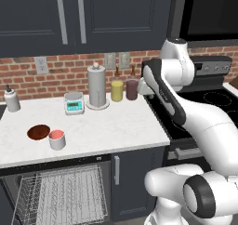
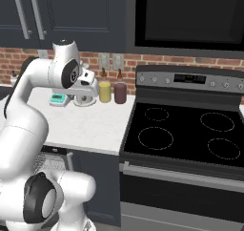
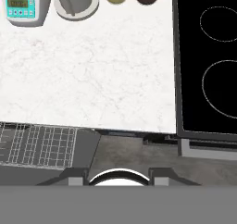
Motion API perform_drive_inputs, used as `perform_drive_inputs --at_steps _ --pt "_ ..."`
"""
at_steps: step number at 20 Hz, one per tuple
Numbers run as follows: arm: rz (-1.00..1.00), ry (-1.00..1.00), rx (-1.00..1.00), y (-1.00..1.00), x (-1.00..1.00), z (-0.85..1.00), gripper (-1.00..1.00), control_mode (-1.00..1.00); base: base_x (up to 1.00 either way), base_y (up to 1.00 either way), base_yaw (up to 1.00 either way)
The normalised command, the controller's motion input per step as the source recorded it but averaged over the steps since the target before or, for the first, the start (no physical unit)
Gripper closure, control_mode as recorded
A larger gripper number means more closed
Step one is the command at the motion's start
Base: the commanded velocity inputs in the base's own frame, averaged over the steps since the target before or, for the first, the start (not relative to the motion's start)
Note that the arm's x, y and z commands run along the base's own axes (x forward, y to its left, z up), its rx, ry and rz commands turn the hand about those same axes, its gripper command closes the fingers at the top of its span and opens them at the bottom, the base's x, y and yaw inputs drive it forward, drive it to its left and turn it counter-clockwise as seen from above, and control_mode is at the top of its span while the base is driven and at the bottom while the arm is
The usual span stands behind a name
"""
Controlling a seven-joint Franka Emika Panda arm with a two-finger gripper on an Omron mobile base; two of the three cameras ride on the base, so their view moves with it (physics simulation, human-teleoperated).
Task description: Pick up the cup and bowl from the counter, place them in the dishwasher, and close the dishwasher door.
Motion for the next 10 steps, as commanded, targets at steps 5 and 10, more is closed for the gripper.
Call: perform_drive_inputs --at_steps 5,10 --pt "0.05 0.01 0.00 0.06 -0.23 0.00 -1.00 -1.00 0.00 0.00 0.00" --pt "0.11 0.01 0.00 0.13 -0.38 0.00 -1.00 -1.00 0.00 0.00 0.00"
